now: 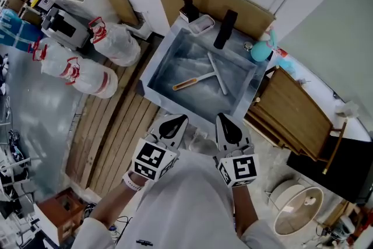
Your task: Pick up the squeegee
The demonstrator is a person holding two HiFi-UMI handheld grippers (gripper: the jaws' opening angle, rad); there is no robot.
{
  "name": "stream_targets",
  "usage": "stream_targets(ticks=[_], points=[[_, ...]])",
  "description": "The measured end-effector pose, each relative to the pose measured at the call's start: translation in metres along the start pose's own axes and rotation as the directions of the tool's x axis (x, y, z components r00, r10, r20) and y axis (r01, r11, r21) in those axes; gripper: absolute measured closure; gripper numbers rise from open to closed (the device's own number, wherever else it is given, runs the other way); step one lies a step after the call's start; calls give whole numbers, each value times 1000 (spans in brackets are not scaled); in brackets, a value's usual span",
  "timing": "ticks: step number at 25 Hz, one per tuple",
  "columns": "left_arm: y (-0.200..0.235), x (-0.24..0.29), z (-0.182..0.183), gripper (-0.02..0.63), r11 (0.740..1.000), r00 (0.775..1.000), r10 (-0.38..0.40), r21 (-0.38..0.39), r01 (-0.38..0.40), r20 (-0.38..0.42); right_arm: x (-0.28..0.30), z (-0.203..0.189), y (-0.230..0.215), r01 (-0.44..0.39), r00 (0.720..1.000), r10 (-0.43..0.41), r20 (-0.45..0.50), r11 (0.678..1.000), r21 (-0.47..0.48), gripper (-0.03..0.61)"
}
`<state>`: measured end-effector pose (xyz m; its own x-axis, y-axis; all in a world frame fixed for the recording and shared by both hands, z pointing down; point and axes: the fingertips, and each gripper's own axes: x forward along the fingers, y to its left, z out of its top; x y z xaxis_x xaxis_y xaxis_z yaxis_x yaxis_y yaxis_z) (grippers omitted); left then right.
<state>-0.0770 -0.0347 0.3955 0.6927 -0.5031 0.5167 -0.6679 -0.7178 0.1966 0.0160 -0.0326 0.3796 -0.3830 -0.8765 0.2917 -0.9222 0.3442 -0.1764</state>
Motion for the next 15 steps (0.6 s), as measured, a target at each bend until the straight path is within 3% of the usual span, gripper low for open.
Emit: stream_targets(ticks=[9, 15], points=[[24, 60, 3, 607, 986, 995, -34, 159, 48, -92, 17, -21, -29, 39, 998, -38, -45, 999, 30, 572], [40, 97, -8, 606, 973, 984, -57, 214, 93, -166, 26, -34, -50, 88, 994, -86, -71, 996, 28, 572]])
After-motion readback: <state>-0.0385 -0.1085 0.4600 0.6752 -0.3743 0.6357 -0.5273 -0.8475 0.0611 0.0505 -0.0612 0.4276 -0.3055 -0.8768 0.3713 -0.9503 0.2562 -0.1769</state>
